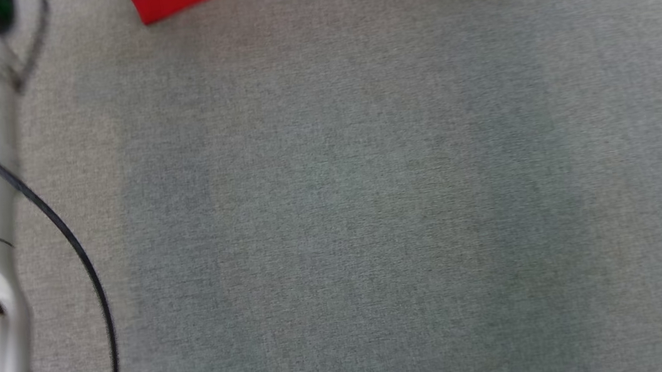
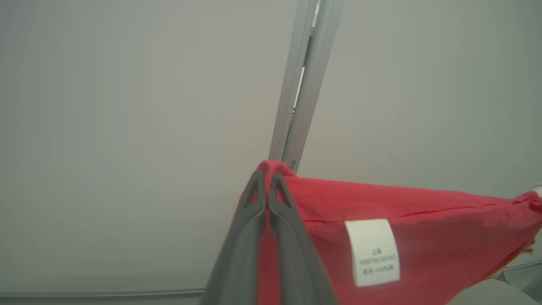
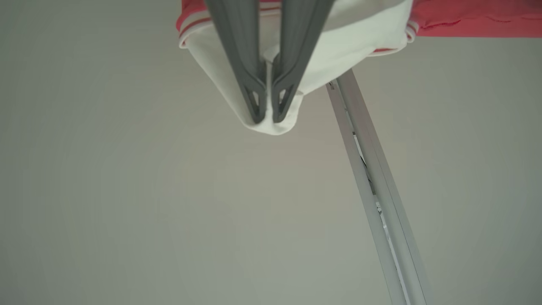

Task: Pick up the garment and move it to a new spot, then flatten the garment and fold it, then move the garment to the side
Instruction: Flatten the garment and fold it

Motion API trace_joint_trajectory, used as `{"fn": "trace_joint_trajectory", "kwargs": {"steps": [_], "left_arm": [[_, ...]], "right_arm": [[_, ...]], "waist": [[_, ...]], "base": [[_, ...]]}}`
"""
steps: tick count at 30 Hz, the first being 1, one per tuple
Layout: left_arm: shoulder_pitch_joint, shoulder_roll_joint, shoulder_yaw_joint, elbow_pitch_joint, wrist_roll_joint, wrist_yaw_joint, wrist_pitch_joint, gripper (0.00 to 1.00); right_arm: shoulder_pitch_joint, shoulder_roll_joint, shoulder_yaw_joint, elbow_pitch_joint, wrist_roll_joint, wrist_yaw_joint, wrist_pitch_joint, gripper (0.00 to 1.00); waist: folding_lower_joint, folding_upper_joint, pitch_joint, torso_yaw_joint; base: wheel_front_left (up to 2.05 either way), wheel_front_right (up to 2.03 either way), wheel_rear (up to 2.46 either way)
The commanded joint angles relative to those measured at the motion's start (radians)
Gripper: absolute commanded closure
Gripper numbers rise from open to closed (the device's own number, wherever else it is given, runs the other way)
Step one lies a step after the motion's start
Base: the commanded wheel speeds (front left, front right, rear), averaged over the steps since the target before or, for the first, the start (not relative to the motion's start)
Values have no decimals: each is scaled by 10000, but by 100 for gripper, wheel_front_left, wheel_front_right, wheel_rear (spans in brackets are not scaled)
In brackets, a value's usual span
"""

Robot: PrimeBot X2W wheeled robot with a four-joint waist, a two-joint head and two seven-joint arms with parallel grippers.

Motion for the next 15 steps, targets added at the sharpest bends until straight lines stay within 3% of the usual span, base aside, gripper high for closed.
{"fn": "trace_joint_trajectory", "kwargs": {"steps": [1,8,15], "left_arm": [[474,-91,-62,41,-95,-71,-290,100],[3013,-436,-175,-887,-217,-75,-1120,100],[6347,-278,61,-3878,325,464,-1169,100]], "right_arm": [[485,-62,178,-259,399,10,-116,100],[3627,-717,1201,-2638,2229,10,-300,100],[7385,-1297,1248,-5141,3289,10,-361,100]], "waist": [[0,0,191,152],[0,0,59,292],[0,0,-530,248]], "base": [[0,0,0],[0,0,0],[0,0,0]]}}
